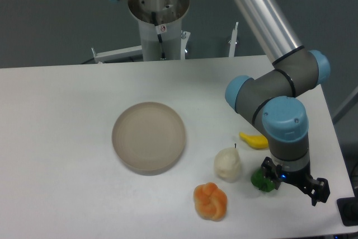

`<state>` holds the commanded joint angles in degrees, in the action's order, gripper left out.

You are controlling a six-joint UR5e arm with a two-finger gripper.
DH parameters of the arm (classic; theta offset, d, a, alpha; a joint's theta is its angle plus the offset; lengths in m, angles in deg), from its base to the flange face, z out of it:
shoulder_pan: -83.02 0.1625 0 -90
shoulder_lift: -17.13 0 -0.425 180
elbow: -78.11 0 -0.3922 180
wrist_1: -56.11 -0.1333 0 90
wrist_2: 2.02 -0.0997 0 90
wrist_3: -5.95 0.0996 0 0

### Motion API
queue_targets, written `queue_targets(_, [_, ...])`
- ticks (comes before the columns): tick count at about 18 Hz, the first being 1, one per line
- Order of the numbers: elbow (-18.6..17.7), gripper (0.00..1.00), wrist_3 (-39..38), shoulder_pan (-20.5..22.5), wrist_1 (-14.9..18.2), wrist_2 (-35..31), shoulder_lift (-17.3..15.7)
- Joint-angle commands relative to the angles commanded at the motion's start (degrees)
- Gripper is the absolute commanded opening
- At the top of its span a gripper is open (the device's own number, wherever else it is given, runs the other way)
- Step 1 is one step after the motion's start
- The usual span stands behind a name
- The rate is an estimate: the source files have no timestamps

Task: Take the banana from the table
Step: 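Move the gripper up and over the yellow banana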

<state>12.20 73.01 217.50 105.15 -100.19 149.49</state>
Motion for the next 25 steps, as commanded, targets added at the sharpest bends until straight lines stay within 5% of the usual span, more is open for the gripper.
queue_targets(10, [-1.3, 1.00, 0.7, 1.0, 0.7, 0.6, -2.3])
queue_targets(21, [-15.1, 1.00, 10.0, 7.2, 5.7, 0.5, -11.0])
queue_targets(25, [-16.8, 1.00, 12.7, 9.0, 10.0, 0.4, -11.7])
